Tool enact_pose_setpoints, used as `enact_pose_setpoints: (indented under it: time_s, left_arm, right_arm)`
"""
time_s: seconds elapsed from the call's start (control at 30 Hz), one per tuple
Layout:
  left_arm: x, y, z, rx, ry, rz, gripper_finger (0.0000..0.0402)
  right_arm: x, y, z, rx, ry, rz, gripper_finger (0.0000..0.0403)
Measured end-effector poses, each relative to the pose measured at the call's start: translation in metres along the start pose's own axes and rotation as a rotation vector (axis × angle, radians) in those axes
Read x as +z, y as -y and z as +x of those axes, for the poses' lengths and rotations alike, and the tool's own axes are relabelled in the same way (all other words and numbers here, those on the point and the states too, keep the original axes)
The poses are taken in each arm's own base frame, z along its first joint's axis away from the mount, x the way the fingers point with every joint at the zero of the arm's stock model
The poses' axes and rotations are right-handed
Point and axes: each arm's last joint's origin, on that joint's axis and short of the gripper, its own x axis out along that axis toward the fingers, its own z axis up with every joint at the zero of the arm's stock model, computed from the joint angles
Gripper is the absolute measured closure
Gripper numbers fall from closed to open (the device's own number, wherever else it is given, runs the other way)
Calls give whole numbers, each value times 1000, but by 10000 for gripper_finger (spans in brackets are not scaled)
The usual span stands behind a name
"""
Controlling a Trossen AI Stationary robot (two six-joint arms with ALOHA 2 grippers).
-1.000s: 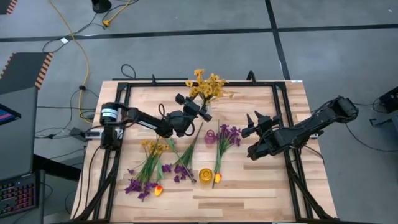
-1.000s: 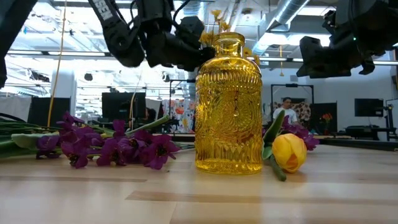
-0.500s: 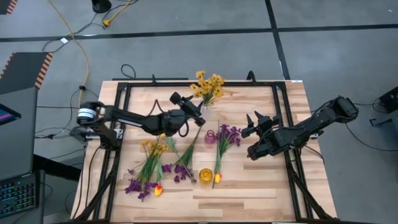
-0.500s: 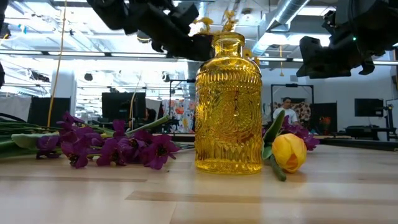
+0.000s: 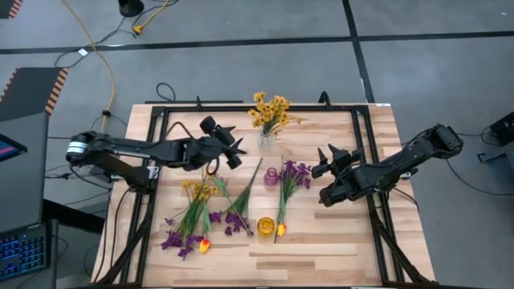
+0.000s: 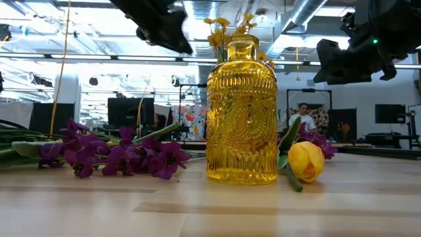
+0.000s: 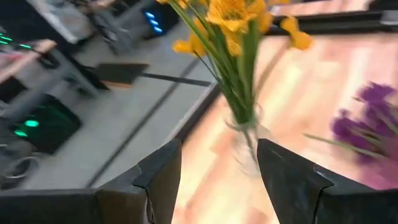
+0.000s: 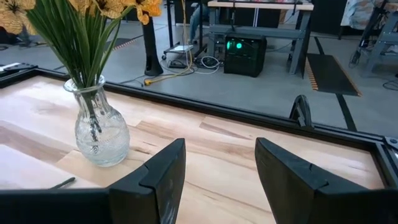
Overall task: Sort flowers into vase by color
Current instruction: Put the middle yellow tulip into the yellow vase
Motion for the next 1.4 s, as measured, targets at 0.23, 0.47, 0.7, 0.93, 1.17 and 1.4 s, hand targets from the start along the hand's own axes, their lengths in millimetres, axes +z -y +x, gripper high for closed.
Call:
enact_pose_setpoints:
  time_s: [0.23,0.47,0.7,0.93,1.17,1.4]
  left_arm:
    - [-11,-11,-20,-186,-124,24,202]
    - [-25,-11,-26,-298,-274,12,202]
    - [-33,-9,-29,-422,-385,-54,202]
    - [-31,-5,-31,-519,-400,-115,202]
    - [-33,2,-32,-591,-408,-42,202]
    - [-44,26,-22,-654,-458,93,204]
  right_arm:
    - [0,-1,0,3,-5,11,184]
    - [0,-1,0,4,-6,15,184]
    - [0,-2,0,6,-10,20,184]
    - [0,-2,0,8,-21,21,184]
    - [0,-2,0,8,-21,21,184]
    - [0,-2,0,8,-20,22,184]
